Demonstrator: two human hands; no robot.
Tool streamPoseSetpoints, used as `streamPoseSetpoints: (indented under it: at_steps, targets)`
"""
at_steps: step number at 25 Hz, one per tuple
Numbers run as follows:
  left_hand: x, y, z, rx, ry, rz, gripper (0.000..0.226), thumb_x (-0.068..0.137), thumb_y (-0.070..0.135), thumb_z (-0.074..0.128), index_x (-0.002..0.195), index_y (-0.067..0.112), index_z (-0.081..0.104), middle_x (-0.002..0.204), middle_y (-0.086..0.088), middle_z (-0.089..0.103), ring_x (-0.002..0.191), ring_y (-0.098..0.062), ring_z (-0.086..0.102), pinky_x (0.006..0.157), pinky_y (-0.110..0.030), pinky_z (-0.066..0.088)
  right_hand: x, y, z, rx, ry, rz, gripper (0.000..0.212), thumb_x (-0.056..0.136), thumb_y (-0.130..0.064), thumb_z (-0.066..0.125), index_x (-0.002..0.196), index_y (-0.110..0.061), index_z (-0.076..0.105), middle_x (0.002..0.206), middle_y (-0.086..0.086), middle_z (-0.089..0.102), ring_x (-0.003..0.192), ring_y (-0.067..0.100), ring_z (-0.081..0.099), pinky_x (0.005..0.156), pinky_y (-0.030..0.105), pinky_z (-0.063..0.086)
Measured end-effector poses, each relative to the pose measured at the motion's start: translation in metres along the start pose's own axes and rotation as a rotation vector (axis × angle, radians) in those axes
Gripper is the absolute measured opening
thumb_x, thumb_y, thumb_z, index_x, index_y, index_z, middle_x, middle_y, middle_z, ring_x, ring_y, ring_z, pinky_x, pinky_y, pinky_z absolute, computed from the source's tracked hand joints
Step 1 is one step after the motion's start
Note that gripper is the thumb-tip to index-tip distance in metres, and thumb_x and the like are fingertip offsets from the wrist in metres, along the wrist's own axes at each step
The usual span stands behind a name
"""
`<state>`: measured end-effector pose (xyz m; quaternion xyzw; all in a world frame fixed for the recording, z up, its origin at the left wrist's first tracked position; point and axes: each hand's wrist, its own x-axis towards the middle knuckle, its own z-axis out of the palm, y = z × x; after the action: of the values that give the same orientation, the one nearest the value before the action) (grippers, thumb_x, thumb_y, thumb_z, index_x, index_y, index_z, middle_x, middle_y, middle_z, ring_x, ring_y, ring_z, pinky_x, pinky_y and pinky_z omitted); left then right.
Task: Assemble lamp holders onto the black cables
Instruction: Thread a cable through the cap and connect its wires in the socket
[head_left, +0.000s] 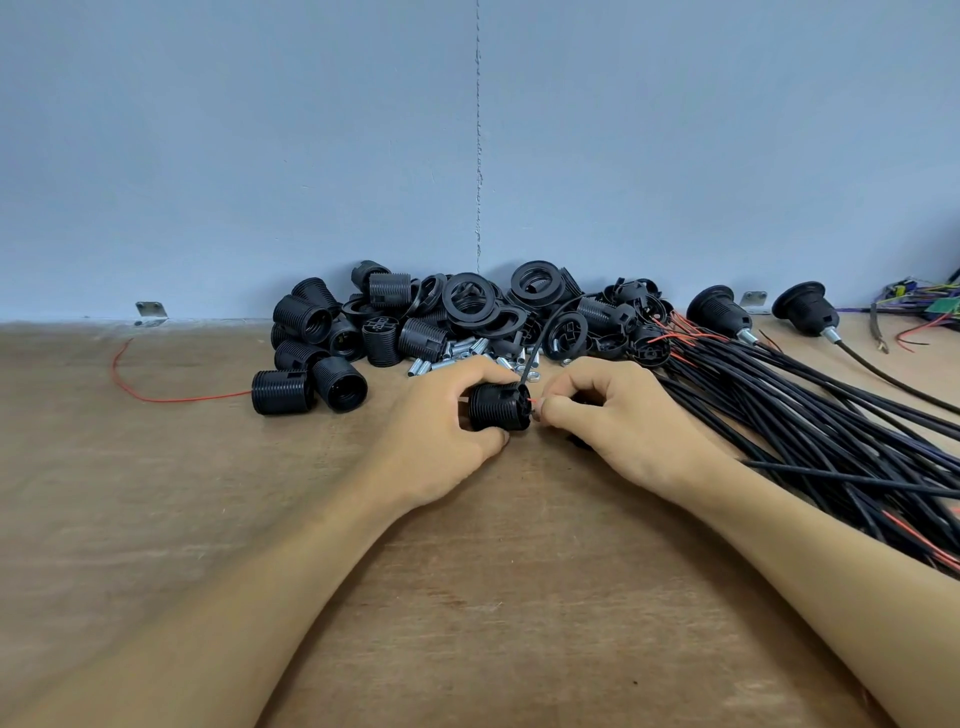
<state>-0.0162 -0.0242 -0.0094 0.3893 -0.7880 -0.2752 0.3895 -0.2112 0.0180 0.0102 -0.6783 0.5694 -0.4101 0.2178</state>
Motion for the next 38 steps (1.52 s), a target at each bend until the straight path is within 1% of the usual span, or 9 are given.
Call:
streamPoseSetpoints:
  at_steps: [4,11,18,21,24,28,32,35,38]
  targets:
    - [-0.0011,0.0009,-0.0004,-0.041,0.010,-0.029,0.043,0.070,0.022,0.086,0.104,0.041,0.068,0.104,0.017,0.074,0.103,-0.004,0.069,0.099,-0.039,0.054,-0.0016,-0.0007,-0.0002,-0.033,0.049,-0.055,0.015,0.089,-0.024,0.072,0.074,-0.022,0.070,0.080,-0.010,0.070,0.075,0.007,0.062,0.071,0.022,0.046]
    - [-0.0016,0.0052,0.0000,-0.082,0.018,-0.047,0.042,0.073,0.018,0.091,0.098,0.040,0.065,0.100,0.017,0.074,0.096,0.005,0.068,0.094,-0.023,0.053,-0.0029,-0.0029,0.0025,-0.005,0.082,-0.057,0.008,0.091,-0.021,0.071,0.085,-0.016,0.072,0.089,-0.001,0.072,0.084,0.017,0.066,0.078,0.027,0.050]
    - [-0.0021,0.0037,0.0009,-0.075,0.030,-0.045,0.041,0.075,0.019,0.090,0.097,0.043,0.064,0.100,0.016,0.074,0.098,0.004,0.068,0.095,-0.026,0.053,-0.0041,-0.0069,0.0073,0.000,0.107,-0.075,0.010,0.091,-0.017,0.071,0.082,-0.013,0.070,0.086,-0.003,0.067,0.075,0.008,0.059,0.066,0.011,0.041]
    - [-0.0009,0.0034,0.0028,-0.095,0.028,-0.066,0.036,0.078,0.021,0.088,0.104,0.036,0.066,0.102,0.014,0.075,0.095,0.005,0.068,0.087,-0.014,0.050,-0.0022,-0.0034,0.0080,0.109,0.121,0.047,0.012,0.090,-0.026,0.072,0.081,-0.019,0.072,0.080,-0.007,0.072,0.070,0.002,0.061,0.066,0.014,0.041]
    - [-0.0002,0.0039,0.0037,-0.093,0.041,-0.063,0.038,0.079,0.019,0.087,0.103,0.038,0.065,0.103,0.015,0.074,0.096,0.006,0.067,0.082,-0.008,0.047,-0.0001,-0.0006,0.0063,0.182,0.120,0.101,0.011,0.088,-0.028,0.075,0.080,-0.020,0.074,0.081,-0.005,0.076,0.075,0.005,0.067,0.072,0.019,0.045]
    - [-0.0021,0.0059,0.0015,-0.078,0.048,-0.047,0.039,0.080,0.019,0.086,0.100,0.044,0.064,0.103,0.017,0.074,0.096,0.006,0.066,0.085,-0.012,0.049,-0.0015,-0.0013,0.0036,0.167,0.085,0.083,0.007,0.089,-0.026,0.075,0.086,-0.020,0.073,0.085,-0.004,0.076,0.080,0.008,0.069,0.075,0.022,0.049]
    - [-0.0041,0.0072,0.0038,-0.031,0.055,-0.023,0.032,0.082,0.022,0.084,0.103,0.037,0.066,0.101,0.016,0.074,0.096,0.003,0.068,0.091,-0.025,0.053,-0.0021,-0.0031,0.0068,0.037,0.096,0.042,0.009,0.093,-0.025,0.070,0.087,-0.018,0.070,0.089,-0.004,0.072,0.082,0.014,0.065,0.071,0.022,0.048]
    - [-0.0048,0.0086,0.0054,-0.032,0.072,-0.028,0.029,0.082,0.024,0.084,0.102,0.035,0.066,0.100,0.017,0.075,0.096,0.006,0.067,0.091,-0.024,0.052,-0.0019,-0.0042,0.0087,0.038,0.098,0.033,0.009,0.093,-0.021,0.069,0.088,-0.014,0.070,0.090,0.000,0.071,0.085,0.021,0.064,0.074,0.026,0.048]
    - [-0.0048,0.0095,0.0041,-0.012,0.070,-0.032,0.032,0.080,0.024,0.085,0.096,0.042,0.063,0.096,0.022,0.073,0.095,0.008,0.066,0.088,-0.016,0.050,-0.0014,-0.0033,0.0083,0.041,0.090,0.012,0.009,0.093,-0.022,0.070,0.085,-0.016,0.070,0.087,-0.002,0.070,0.079,0.017,0.063,0.070,0.025,0.047]
